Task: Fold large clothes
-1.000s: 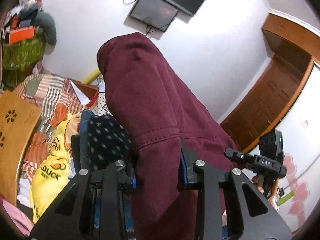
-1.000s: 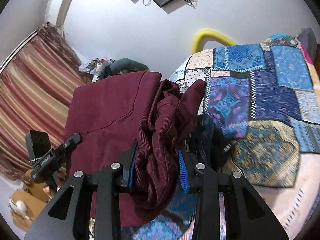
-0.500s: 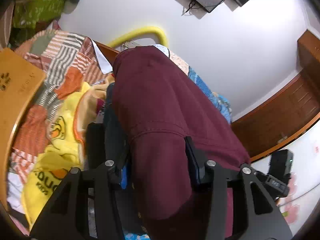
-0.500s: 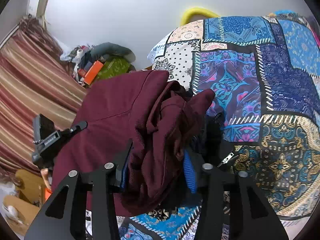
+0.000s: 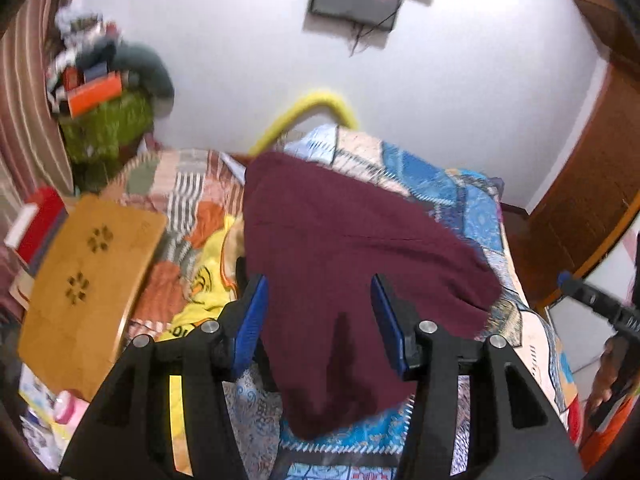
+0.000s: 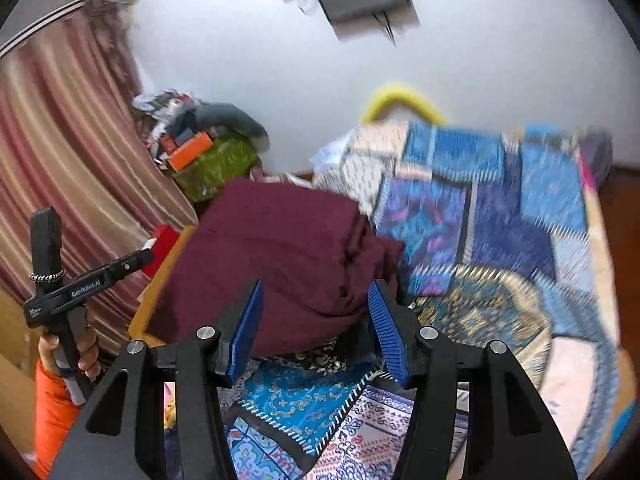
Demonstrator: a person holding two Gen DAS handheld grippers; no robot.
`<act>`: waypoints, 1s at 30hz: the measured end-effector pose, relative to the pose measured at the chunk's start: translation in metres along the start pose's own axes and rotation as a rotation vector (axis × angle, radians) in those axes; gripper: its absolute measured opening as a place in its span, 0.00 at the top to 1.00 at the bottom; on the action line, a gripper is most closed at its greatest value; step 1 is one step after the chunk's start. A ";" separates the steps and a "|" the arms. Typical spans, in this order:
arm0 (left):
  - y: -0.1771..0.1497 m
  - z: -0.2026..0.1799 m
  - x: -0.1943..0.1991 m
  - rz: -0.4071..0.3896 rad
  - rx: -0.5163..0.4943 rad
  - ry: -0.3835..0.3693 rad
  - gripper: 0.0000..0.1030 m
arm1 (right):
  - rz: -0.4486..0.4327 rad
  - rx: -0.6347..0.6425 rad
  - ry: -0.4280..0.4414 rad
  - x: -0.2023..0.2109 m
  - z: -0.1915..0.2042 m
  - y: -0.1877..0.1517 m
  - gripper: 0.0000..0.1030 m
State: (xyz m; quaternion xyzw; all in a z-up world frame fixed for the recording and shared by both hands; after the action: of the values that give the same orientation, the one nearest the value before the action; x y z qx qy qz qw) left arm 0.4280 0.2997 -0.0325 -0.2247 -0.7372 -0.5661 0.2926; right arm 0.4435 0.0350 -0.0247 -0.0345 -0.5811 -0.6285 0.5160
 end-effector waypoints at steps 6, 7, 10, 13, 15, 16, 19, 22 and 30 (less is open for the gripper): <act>-0.019 -0.055 0.105 -0.166 -0.064 -0.052 0.50 | -0.176 0.144 -0.005 0.088 0.055 -0.009 0.50; -0.025 -0.065 0.125 -0.203 -0.080 -0.055 0.50 | -0.209 0.164 -0.006 0.103 0.063 -0.013 0.50; -0.041 -0.089 0.174 -0.306 -0.118 -0.053 0.50 | -0.297 0.199 -0.017 0.140 0.084 -0.026 0.50; -0.068 -0.112 0.222 -0.441 -0.160 0.007 0.50 | -0.383 0.213 -0.011 0.173 0.100 -0.042 0.50; -0.089 -0.127 0.246 -0.525 -0.191 0.063 0.50 | -0.431 0.221 -0.008 0.191 0.108 -0.054 0.50; -0.099 -0.133 0.255 -0.558 -0.199 0.081 0.50 | -0.454 0.225 -0.006 0.199 0.112 -0.060 0.50; -0.128 -0.148 0.277 -0.629 -0.196 0.113 0.50 | -0.501 0.254 -0.004 0.213 0.124 -0.076 0.50; -0.146 -0.155 0.287 -0.673 -0.183 0.127 0.50 | -0.531 0.262 -0.031 0.219 0.128 -0.091 0.50; -0.178 -0.147 0.300 -0.727 -0.104 0.152 0.13 | -0.574 0.271 -0.144 0.222 0.134 -0.112 0.13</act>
State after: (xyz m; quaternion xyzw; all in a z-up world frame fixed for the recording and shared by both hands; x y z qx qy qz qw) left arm 0.1178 0.1117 0.0761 0.0798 -0.7153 -0.6847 0.1147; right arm 0.1887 -0.0211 0.0836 0.1553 -0.6804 -0.6613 0.2752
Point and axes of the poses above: each gripper's, at about its wrist camera, not at the fingertips, and x roughly against the way its jaws point, z to its left, y to its top, the point moved 3 cm from there along -x, roughly the way its jaws point, and after that the axes turned 1 degree about z, right-handed, at the moved point
